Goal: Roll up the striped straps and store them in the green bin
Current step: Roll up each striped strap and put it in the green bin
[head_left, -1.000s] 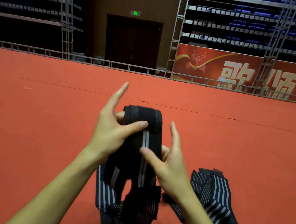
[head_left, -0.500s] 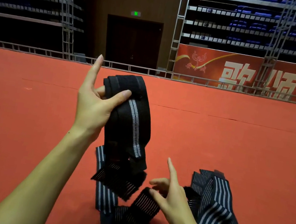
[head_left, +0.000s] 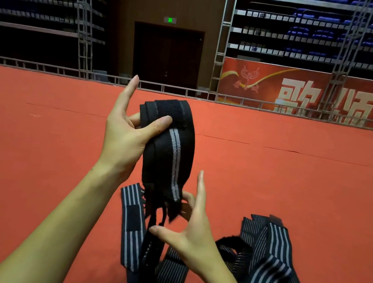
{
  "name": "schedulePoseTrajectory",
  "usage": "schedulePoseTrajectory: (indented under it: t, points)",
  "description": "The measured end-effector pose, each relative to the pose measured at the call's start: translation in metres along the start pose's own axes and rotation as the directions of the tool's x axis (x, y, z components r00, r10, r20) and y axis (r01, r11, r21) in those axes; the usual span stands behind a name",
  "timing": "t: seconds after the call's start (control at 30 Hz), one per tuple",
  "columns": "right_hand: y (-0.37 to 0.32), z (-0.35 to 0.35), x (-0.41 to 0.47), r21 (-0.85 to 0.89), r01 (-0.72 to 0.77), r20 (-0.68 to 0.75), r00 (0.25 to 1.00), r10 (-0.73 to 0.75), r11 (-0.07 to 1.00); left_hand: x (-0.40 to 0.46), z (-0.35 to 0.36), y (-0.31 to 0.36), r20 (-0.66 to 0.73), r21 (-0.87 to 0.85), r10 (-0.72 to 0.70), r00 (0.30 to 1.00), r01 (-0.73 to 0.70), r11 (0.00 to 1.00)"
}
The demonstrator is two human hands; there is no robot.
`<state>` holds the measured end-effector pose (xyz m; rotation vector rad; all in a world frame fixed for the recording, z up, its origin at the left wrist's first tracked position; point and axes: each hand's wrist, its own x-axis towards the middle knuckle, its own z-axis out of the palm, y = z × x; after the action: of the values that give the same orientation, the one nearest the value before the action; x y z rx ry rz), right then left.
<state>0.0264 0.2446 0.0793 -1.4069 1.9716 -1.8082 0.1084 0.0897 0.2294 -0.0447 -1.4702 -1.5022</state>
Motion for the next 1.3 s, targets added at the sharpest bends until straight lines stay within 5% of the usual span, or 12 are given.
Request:
schedulePoseTrajectory:
  t: [0.43, 0.57, 0.83, 1.3]
  points:
    - [0.038, -0.012, -0.005, -0.144, -0.093, -0.115, 0.990, 0.077, 0.985, 0.009, -0.007, 0.008, -0.026, 0.019, 0.066, 0.997, -0.066, 0.998]
    - [-0.006, -0.029, -0.002, 0.064, -0.001, -0.180, 0.984, 0.012, 0.998, 0.005, -0.005, 0.004, 0.013, 0.019, 0.027, 1.000, -0.027, 0.999]
    - [-0.068, -0.022, 0.009, 0.335, 0.064, -0.010, 0.998, -0.065, 0.940, 0.006, 0.007, 0.006, -0.006, -0.032, -0.077, 0.997, 0.077, 0.997]
    - [-0.122, -0.033, -0.025, 0.206, 0.204, -0.077, 0.978, -0.192, 0.957, -0.016, 0.019, 0.036, 0.045, 0.026, 0.033, 0.998, -0.034, 0.999]
